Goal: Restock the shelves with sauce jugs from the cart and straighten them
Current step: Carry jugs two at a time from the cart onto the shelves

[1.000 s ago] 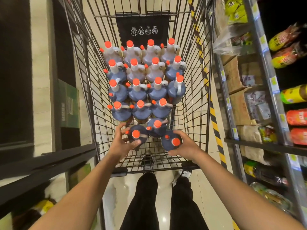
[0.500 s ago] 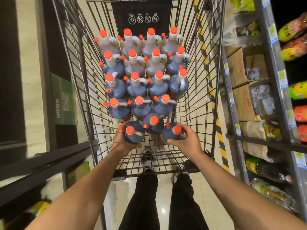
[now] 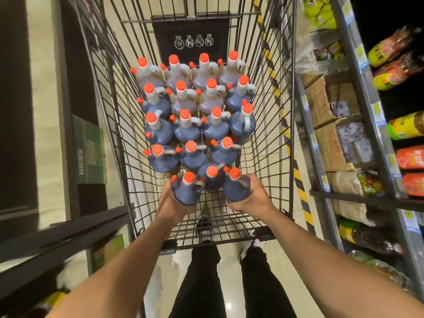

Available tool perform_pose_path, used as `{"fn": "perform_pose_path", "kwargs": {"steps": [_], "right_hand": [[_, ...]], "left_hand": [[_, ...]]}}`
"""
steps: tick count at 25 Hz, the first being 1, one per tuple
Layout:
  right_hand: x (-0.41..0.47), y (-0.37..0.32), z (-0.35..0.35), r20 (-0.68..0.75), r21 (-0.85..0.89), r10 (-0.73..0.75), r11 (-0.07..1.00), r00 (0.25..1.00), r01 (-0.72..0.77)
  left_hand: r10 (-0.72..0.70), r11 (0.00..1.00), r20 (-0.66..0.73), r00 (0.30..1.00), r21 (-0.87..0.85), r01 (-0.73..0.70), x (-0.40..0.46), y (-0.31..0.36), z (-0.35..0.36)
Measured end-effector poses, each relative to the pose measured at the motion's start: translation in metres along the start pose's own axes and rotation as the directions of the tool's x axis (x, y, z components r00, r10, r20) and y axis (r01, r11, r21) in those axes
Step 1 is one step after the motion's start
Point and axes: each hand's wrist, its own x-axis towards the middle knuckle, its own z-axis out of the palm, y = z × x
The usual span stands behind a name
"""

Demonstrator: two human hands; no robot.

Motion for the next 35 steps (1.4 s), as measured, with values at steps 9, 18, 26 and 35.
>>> {"fn": "perform_pose_path", "kwargs": {"steps": [9,18,26,35], "right_hand": [[-0.108,-0.098,-0.036,0.077,0.228,-0.17,0.962,0.982,0.149],[-0.244,-0.123,-0.08,-0.137,0.591,-0.249,0.756,0.959,0.281],[-0.366,-0.08,-0.085,-0.392,0.755,-0.161,0.507,0.906,0.417],[-0.532,0.018,-0.113,-0.618,0.696,0.011,0.474,0.786,0.54]], "left_hand": [[0.314,0.911,0.013,0.949,-0.286,-0.298,-0.121,0.124,-0.057],[0.43,0.828,-0.024,0.903,-0.389,-0.404,-0.235,0.209,-0.09],[0.476,0.849,0.36,0.803,-0.425,-0.313,-0.323,0.223,-0.053],[0.501,0.845,0.713,0.491,-0.282,-0.453,-0.426,0.225,0.051]]}}
